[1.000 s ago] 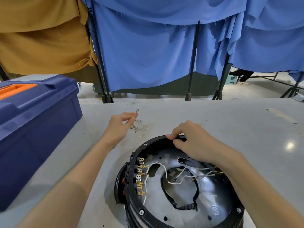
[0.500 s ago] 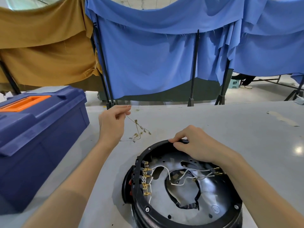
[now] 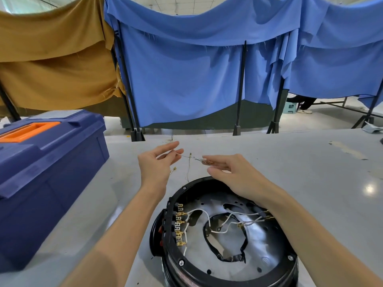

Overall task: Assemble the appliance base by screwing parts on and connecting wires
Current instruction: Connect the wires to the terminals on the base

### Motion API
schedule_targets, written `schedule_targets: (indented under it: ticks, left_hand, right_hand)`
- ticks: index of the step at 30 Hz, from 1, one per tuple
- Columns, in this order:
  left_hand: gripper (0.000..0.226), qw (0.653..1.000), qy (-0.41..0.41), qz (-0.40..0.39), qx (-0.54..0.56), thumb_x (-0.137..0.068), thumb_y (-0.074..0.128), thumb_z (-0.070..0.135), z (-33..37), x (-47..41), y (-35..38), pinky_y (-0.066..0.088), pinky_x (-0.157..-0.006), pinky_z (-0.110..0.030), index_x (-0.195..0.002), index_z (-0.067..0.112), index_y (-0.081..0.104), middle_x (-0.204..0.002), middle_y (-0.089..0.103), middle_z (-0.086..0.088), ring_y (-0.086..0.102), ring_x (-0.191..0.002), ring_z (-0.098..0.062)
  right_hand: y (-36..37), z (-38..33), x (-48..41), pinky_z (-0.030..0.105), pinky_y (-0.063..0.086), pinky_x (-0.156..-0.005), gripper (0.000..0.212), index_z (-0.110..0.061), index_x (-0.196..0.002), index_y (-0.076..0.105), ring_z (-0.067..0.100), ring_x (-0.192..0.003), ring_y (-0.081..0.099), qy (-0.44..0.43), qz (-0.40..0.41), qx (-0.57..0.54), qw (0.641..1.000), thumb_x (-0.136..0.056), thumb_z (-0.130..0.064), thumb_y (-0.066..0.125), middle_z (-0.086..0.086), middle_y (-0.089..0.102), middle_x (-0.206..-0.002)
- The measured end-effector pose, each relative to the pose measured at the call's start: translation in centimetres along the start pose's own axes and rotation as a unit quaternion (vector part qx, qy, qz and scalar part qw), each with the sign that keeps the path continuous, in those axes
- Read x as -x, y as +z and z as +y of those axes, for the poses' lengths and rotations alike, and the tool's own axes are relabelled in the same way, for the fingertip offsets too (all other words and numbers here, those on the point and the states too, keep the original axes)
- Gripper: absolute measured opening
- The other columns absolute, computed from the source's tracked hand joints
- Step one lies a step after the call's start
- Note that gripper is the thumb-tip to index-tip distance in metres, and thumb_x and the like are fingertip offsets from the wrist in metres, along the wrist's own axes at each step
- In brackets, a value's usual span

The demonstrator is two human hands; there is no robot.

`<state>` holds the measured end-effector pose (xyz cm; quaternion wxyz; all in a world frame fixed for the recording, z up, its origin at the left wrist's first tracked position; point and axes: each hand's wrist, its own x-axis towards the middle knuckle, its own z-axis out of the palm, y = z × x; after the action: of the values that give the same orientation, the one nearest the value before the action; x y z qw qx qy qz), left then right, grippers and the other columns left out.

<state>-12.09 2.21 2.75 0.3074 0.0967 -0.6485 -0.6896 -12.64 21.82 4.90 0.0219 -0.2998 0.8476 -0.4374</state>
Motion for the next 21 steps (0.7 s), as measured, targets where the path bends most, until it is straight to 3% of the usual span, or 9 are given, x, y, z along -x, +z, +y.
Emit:
schedule_targets:
  ticks: [4, 7, 9, 11, 14, 17, 21]
  left_hand:
    - [0.021, 0.999, -0.034, -0.02, 0.033, -0.09, 0.062, -0.004, -0.34, 0.26, 0.55, 0.058, -0.084, -0.024, -0.099, 0.009, 0.075, -0.087, 0.077, -0.007, 0.074, -0.088, -0.016]
    - [0.02, 0.998, -0.05, -0.016, 0.036, -0.089, 0.063, -0.004, -0.62, 0.29, 0.82, 0.056, -0.09, -0.031, -0.097, 0.01, 0.076, -0.09, 0.076, -0.009, 0.074, -0.087, -0.017]
    - [0.019, 0.998, -0.058, -0.024, 0.032, -0.089, 0.064, -0.003, -0.77, 0.3, 0.87, 0.055, -0.09, -0.03, -0.095, 0.01, 0.076, -0.092, 0.076, -0.01, 0.074, -0.086, -0.017]
    - [0.019, 0.997, -0.063, -0.04, 0.03, -0.088, 0.064, -0.003, -0.82, 0.34, 0.84, 0.058, -0.084, -0.027, -0.095, 0.009, 0.076, -0.095, 0.075, -0.014, 0.074, -0.085, -0.019]
    - [0.017, 0.989, -0.094, -0.09, 0.064, -0.083, 0.072, 0.006, -0.62, 0.46, 0.73, 0.06, -0.08, -0.029, -0.1, 0.006, 0.074, -0.096, 0.075, -0.014, 0.074, -0.087, -0.024]
    - [0.052, 0.978, -0.118, -0.163, 0.058, -0.061, 0.087, 0.018, -0.7, 0.67, 0.37, 0.058, -0.084, -0.037, -0.109, 0.008, 0.071, -0.102, 0.075, -0.006, 0.073, -0.092, -0.026]
    - [0.053, 0.978, -0.093, -0.185, -0.004, -0.066, 0.083, -0.004, -0.64, 1.02, 0.25, 0.056, -0.086, -0.039, -0.113, 0.019, 0.071, -0.111, 0.072, -0.004, 0.073, -0.092, -0.024]
  right_hand:
    - [0.05, 0.24, -0.19, 0.005, 0.04, -0.09, 0.046, -0.021, -0.144, 0.049, 0.001, -0.119, 0.057, 0.008, 0.001, -0.041, 0.999, -0.099, -0.019, 0.056, -0.008, 0.062, -0.133]
    - [0.02, 0.45, -0.03, 0.002, 0.043, -0.076, 0.053, -0.037, -0.142, 0.043, -0.004, -0.099, 0.066, 0.005, 0.003, -0.079, 0.997, -0.094, -0.028, 0.064, -0.013, 0.074, -0.106]
    - [0.06, 0.55, -0.04, 0.0, 0.044, -0.077, 0.048, -0.04, -0.138, 0.047, -0.005, -0.093, 0.068, -0.009, 0.017, -0.089, 0.996, -0.094, -0.032, 0.064, -0.013, 0.076, -0.096]
    - [0.21, 0.55, -0.17, 0.005, 0.048, -0.081, 0.032, -0.028, -0.13, 0.062, -0.002, -0.09, 0.07, -0.016, 0.042, -0.101, 0.994, -0.098, -0.03, 0.058, -0.008, 0.077, -0.093]
    - [0.48, 0.65, -0.34, 0.003, 0.046, -0.077, 0.024, -0.017, -0.115, 0.071, 0.0, -0.085, 0.071, -0.011, 0.066, -0.103, 0.992, -0.1, -0.023, 0.054, -0.006, 0.077, -0.089]
    - [0.54, 0.81, -0.4, 0.008, 0.049, -0.076, 0.021, -0.019, -0.107, 0.074, 0.002, -0.081, 0.072, 0.004, 0.089, -0.117, 0.989, -0.1, -0.024, 0.054, -0.006, 0.077, -0.085]
    - [0.46, 0.88, -0.5, 0.022, 0.052, -0.085, 0.023, -0.016, -0.099, 0.075, 0.001, -0.078, 0.072, 0.028, 0.125, -0.12, 0.984, -0.101, -0.023, 0.053, -0.007, 0.077, -0.08]
